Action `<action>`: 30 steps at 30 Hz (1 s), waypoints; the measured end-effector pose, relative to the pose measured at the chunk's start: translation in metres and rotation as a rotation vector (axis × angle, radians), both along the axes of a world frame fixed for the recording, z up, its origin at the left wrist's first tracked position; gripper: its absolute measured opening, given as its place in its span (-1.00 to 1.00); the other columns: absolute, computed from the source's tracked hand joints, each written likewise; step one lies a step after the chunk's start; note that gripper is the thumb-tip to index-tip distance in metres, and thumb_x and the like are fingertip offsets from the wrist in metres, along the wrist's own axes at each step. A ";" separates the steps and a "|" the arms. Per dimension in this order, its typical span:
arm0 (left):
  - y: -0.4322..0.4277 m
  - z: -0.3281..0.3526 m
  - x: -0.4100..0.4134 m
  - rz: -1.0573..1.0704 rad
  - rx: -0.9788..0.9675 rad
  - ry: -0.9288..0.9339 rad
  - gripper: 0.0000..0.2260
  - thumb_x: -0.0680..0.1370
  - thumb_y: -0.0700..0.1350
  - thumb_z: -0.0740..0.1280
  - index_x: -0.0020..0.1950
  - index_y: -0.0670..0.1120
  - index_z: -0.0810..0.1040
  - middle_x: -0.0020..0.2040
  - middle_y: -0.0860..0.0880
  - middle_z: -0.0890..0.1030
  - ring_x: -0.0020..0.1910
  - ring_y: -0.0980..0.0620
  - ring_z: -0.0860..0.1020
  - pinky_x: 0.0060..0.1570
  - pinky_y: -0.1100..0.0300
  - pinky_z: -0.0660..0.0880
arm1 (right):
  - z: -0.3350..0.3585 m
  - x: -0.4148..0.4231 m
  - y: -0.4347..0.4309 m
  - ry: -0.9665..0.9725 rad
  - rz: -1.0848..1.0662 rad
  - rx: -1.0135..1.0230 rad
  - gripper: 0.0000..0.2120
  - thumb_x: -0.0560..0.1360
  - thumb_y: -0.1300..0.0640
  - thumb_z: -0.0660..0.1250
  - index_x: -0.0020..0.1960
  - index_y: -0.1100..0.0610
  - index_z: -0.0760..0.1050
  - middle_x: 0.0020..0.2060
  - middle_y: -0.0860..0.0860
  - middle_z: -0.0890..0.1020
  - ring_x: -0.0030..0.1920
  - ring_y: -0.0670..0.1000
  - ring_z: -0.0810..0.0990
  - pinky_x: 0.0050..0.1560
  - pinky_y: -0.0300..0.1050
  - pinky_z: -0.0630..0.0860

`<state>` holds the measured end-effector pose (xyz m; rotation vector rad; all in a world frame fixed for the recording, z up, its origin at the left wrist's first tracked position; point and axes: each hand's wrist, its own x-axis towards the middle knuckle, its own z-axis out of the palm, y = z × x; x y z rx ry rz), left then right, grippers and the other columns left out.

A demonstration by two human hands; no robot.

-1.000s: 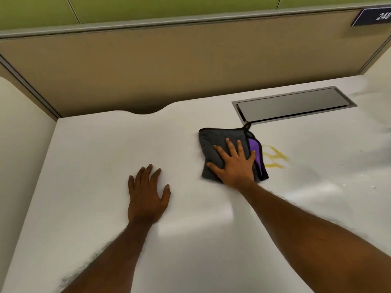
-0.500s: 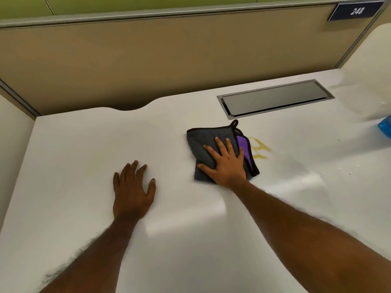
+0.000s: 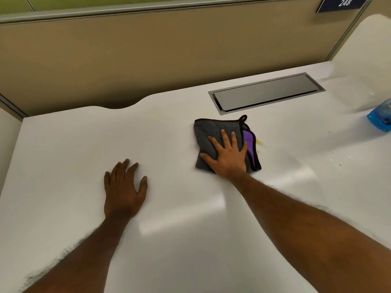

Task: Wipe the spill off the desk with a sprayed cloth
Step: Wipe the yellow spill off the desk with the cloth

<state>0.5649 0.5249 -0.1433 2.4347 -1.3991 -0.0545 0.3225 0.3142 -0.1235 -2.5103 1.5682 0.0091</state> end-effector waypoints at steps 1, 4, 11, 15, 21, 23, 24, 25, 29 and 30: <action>0.000 0.001 0.000 -0.002 0.005 0.001 -0.46 0.54 0.21 0.05 0.42 -0.04 0.39 0.48 -0.08 0.34 0.50 -0.10 0.21 0.51 -0.12 0.01 | 0.001 0.004 0.006 0.025 0.015 0.012 -0.26 0.44 -0.50 -0.08 0.54 -0.25 -0.03 0.59 -0.02 -0.11 0.57 0.18 -0.21 0.39 0.46 -0.24; 0.001 0.002 -0.001 -0.001 0.003 0.006 -0.45 0.53 0.21 0.05 0.42 -0.03 0.39 0.48 -0.07 0.33 0.50 -0.09 0.21 0.51 -0.12 0.03 | -0.001 0.011 0.028 0.037 0.309 0.004 -0.27 0.44 -0.51 -0.09 0.54 -0.27 -0.07 0.59 -0.03 -0.15 0.56 0.20 -0.25 0.37 0.52 -0.27; 0.002 0.005 -0.003 -0.008 0.022 0.012 -0.43 0.52 0.22 0.03 0.43 -0.03 0.38 0.49 -0.07 0.33 0.51 -0.09 0.20 0.51 -0.11 0.01 | 0.000 -0.034 -0.010 -0.002 0.056 0.005 -0.32 0.47 -0.47 -0.08 0.53 -0.27 0.01 0.59 -0.07 -0.07 0.58 0.11 -0.16 0.40 0.48 -0.26; 0.001 0.006 -0.002 -0.002 0.046 0.012 -0.41 0.52 0.23 0.01 0.44 -0.03 0.37 0.50 -0.06 0.32 0.52 -0.09 0.20 0.51 -0.12 0.03 | 0.000 -0.032 0.007 0.029 0.252 0.000 -0.31 0.48 -0.47 -0.12 0.54 -0.26 -0.07 0.59 -0.02 -0.16 0.56 0.18 -0.26 0.39 0.48 -0.29; 0.000 0.008 -0.004 -0.001 0.064 0.012 -0.40 0.51 0.23 -0.01 0.45 -0.03 0.37 0.51 -0.06 0.31 0.52 -0.09 0.19 0.50 -0.11 0.04 | -0.003 -0.065 -0.006 -0.069 0.353 -0.032 -0.35 0.48 -0.46 -0.04 0.52 -0.29 0.05 0.59 -0.11 -0.04 0.58 0.05 -0.19 0.42 0.46 -0.23; -0.001 0.008 -0.004 -0.002 0.071 0.008 -0.40 0.52 0.24 -0.01 0.45 -0.02 0.36 0.51 -0.06 0.30 0.52 -0.09 0.19 0.50 -0.11 0.04 | -0.001 -0.061 -0.010 -0.074 0.039 -0.004 -0.32 0.47 -0.46 -0.06 0.53 -0.26 0.04 0.59 -0.05 -0.06 0.58 0.10 -0.20 0.39 0.49 -0.31; -0.001 0.008 -0.004 -0.002 0.074 0.005 -0.40 0.52 0.24 -0.01 0.45 -0.02 0.36 0.51 -0.06 0.30 0.52 -0.09 0.19 0.50 -0.11 0.04 | 0.000 -0.058 -0.011 -0.056 -0.059 0.015 -0.30 0.46 -0.47 -0.08 0.54 -0.24 0.01 0.59 -0.02 -0.09 0.57 0.14 -0.22 0.35 0.48 -0.36; 0.000 0.008 -0.004 -0.002 0.075 0.003 -0.40 0.52 0.24 -0.01 0.45 -0.03 0.36 0.51 -0.06 0.30 0.52 -0.09 0.19 0.50 -0.11 0.04 | 0.001 -0.056 -0.012 -0.033 -0.086 0.021 -0.28 0.46 -0.48 -0.10 0.55 -0.23 -0.03 0.59 0.00 -0.12 0.56 0.18 -0.24 0.33 0.48 -0.38; -0.001 0.007 -0.005 -0.006 0.091 -0.024 -0.39 0.51 0.24 0.01 0.44 -0.06 0.36 0.50 -0.10 0.32 0.50 -0.14 0.22 0.47 -0.16 0.09 | 0.000 -0.075 -0.017 -0.002 0.230 -0.006 -0.29 0.45 -0.51 -0.11 0.53 -0.28 -0.07 0.59 -0.03 -0.15 0.56 0.18 -0.25 0.37 0.50 -0.30; -0.001 0.007 -0.006 -0.005 0.100 -0.031 -0.38 0.50 0.25 0.00 0.44 -0.06 0.36 0.50 -0.11 0.32 0.50 -0.14 0.22 0.46 -0.17 0.10 | 0.000 -0.085 -0.022 -0.001 0.297 -0.010 -0.30 0.45 -0.51 -0.10 0.53 -0.30 -0.07 0.59 -0.06 -0.14 0.57 0.15 -0.24 0.38 0.50 -0.28</action>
